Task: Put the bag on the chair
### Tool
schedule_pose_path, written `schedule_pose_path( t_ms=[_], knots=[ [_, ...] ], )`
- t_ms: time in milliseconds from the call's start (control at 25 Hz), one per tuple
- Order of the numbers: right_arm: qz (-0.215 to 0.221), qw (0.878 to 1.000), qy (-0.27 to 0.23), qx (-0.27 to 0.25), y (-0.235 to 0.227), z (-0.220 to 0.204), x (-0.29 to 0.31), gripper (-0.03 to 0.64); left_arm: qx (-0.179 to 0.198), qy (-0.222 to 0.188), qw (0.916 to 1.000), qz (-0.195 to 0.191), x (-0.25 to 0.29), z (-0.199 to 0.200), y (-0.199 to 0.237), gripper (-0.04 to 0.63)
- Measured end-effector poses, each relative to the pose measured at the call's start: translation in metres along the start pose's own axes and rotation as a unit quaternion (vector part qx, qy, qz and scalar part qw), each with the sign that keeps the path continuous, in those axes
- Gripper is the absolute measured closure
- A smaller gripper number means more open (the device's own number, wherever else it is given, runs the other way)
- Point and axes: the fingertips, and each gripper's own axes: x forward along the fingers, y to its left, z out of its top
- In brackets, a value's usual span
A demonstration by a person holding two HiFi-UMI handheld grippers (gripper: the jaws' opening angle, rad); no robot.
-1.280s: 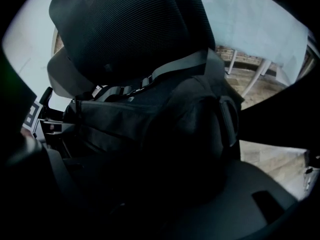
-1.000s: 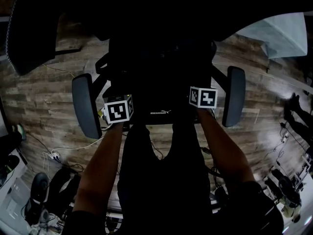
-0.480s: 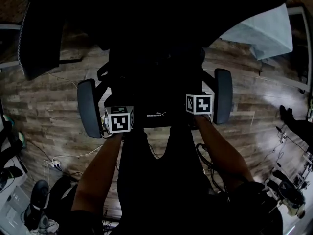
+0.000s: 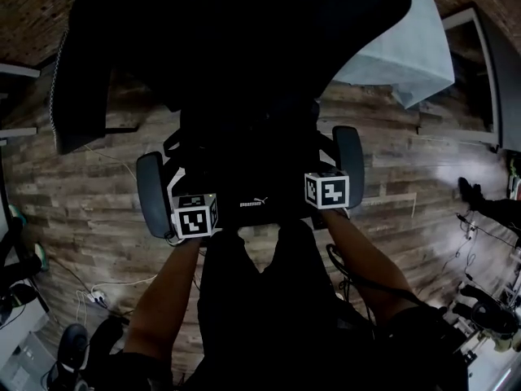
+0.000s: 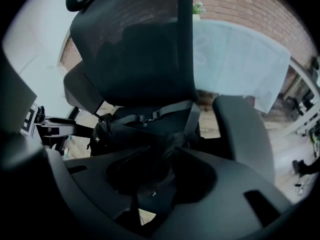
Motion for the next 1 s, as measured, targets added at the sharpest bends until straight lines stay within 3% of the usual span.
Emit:
schedule_pose_path(
  t_ms=[40,200,240,360,600,840,1000],
  knots=[
    [-0.002,1.000,-0.007,-0.004,0.002,0.005,-0.008,0.494,0.001,-0.007,1.0000,0.002,-0.006,0.006,-0.001,0.344],
    [0.014,0.999,-0.039,-0.034,0.014,0.020,-0.036,0.517,-0.005,-0.028,0.9994,0.019,-0.030,0.022,0.000,0.419],
    [0.022,0.998,-0.043,-0.035,0.019,0.023,-0.043,0.560,-0.010,-0.032,0.9992,0.024,-0.036,0.024,0.001,0.433],
    [0.055,0.996,-0.060,-0.035,0.033,0.031,-0.062,0.590,-0.015,-0.038,0.9987,0.033,-0.049,0.029,0.001,0.473],
    [0.092,0.986,-0.129,-0.044,0.052,0.062,-0.114,0.598,-0.033,-0.093,0.9951,0.003,-0.096,0.061,-0.014,0.534],
    [0.088,0.978,-0.172,-0.074,0.063,0.087,-0.169,0.598,-0.043,-0.151,0.9874,-0.020,-0.146,0.094,-0.024,0.577],
    [0.134,0.965,-0.218,-0.064,0.081,0.105,-0.202,0.598,-0.035,-0.180,0.9819,-0.048,-0.170,0.121,-0.040,0.583]
  ],
)
